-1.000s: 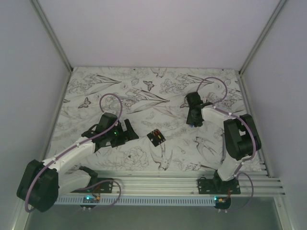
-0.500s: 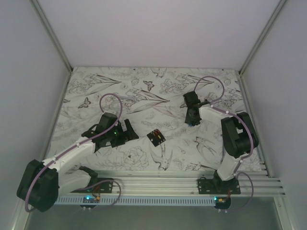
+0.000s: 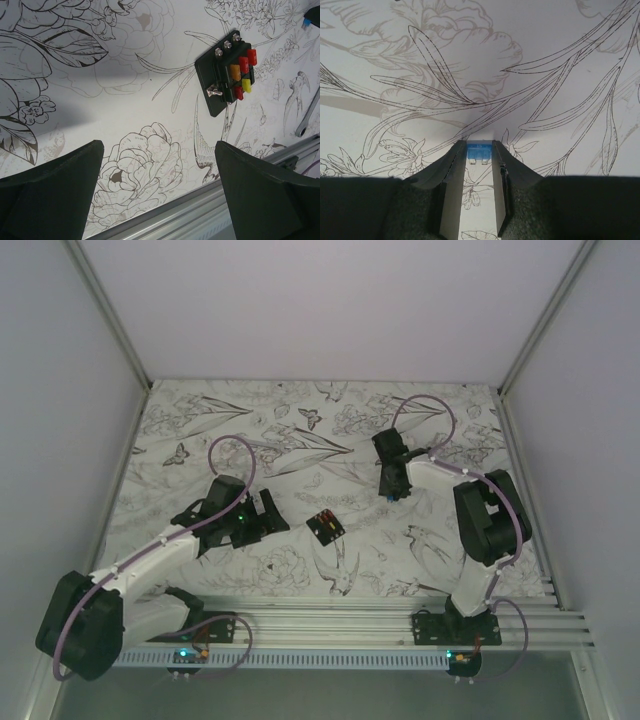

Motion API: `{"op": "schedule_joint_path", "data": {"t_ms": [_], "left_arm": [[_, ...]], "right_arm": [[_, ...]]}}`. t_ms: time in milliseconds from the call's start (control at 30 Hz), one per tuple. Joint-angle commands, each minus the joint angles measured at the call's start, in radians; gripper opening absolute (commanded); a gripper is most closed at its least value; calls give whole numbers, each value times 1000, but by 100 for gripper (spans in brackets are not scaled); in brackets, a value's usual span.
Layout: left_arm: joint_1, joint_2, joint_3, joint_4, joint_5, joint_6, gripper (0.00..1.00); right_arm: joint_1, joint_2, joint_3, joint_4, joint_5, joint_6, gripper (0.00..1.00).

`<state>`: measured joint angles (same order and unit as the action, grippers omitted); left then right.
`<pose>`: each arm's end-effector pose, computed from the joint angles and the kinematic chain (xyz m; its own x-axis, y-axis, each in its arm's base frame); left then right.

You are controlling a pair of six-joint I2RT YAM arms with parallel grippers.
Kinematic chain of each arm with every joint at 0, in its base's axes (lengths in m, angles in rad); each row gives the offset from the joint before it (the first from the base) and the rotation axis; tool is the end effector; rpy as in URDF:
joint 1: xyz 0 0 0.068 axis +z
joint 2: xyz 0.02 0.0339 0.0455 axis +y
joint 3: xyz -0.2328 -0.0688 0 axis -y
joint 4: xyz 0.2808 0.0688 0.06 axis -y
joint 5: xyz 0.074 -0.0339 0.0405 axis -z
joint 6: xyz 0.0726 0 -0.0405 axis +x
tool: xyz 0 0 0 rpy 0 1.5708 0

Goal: Snap on the fuse box
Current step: Pick up the fuse from the center of the board.

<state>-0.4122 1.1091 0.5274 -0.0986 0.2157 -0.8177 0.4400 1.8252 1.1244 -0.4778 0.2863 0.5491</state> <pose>0.2655 -0.1330 0.1266 -0.7909 -0.4320 -0.4334 -0.0486 0.7504 -0.6592 0.3587 0.1462 0.0709 -0.8754 0.1412 -0.4622 0.1711 0.9850 -0.0231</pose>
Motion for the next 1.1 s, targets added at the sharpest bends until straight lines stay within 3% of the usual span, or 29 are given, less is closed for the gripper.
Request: {"op": "schedule_joint_path", "data": {"t_ms": [0, 367, 767, 1067], "left_arm": [[9, 12, 20, -12, 18, 9, 100], [-5, 19, 31, 51, 41, -28, 99], [-121, 82, 127, 136, -53, -48, 97], [-246, 111, 205, 272, -186, -67, 82]], "right_arm": [[9, 26, -1, -67, 0, -40, 32], [49, -127, -43, 21, -52, -41, 28], [124, -313, -93, 113, -144, 41, 26], [213, -428, -152, 270, -234, 209, 27]]}}
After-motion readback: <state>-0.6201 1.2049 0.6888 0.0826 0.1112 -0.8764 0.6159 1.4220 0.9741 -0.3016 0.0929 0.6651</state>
